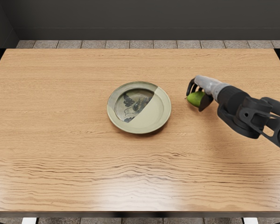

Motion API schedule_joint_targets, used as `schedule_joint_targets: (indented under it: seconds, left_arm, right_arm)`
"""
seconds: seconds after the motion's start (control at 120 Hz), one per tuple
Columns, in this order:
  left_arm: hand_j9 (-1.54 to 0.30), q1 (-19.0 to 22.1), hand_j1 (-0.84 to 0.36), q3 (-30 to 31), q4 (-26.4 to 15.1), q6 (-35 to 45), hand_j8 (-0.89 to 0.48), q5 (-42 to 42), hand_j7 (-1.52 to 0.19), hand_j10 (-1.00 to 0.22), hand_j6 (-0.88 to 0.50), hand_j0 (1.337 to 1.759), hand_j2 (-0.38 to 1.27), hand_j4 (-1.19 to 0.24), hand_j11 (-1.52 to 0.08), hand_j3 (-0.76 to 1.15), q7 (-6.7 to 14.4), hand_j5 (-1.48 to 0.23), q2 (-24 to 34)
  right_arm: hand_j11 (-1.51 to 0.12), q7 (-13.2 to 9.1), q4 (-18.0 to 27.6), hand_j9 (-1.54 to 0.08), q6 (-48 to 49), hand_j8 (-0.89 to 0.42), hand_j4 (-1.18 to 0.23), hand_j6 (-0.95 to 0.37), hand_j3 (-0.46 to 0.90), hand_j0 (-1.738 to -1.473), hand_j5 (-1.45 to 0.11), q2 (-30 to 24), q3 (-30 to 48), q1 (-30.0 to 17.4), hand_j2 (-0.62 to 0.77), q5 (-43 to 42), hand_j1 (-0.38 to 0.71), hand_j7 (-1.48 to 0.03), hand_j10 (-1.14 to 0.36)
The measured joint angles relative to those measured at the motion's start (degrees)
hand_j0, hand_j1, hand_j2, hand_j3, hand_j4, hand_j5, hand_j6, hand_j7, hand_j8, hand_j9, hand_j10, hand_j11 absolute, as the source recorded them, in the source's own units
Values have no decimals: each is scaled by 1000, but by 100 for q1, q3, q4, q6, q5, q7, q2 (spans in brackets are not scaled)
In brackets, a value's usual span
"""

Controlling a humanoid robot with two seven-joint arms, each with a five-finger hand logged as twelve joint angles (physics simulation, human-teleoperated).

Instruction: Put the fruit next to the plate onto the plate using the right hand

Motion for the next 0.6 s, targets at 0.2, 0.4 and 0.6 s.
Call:
schedule_joint_targets:
  seconds: [0.2, 0.4, 0.6]
  left_arm:
    - [-21, 0, 330, 0, 1, 0, -17, 0, -21, -16, -17, 1658, 3, -16, -21, 0, 0, -21, 0]
    - [-21, 0, 330, 0, 1, 0, -17, 0, -21, -16, -17, 1658, 3, -16, -21, 0, 0, -21, 0]
    - [-21, 0, 330, 1, 1, 0, -16, 0, -21, -16, -17, 1658, 3, -16, -21, 0, 0, -21, 0]
  right_arm:
    - [-947, 1, 391, -951, 186, -373, -567, -380, 1, -1655, -970, 32, 20, 368, 211, 19, 246, -922, -569]
    - [-959, 2, 542, -959, 347, -360, -581, -370, 1, -1656, -986, 349, 23, 722, 229, 156, 255, -926, -561]
    - [-968, 3, 636, -966, 386, -341, -580, -355, 1, -1657, -1002, 760, 13, 798, 258, 198, 275, -927, -542]
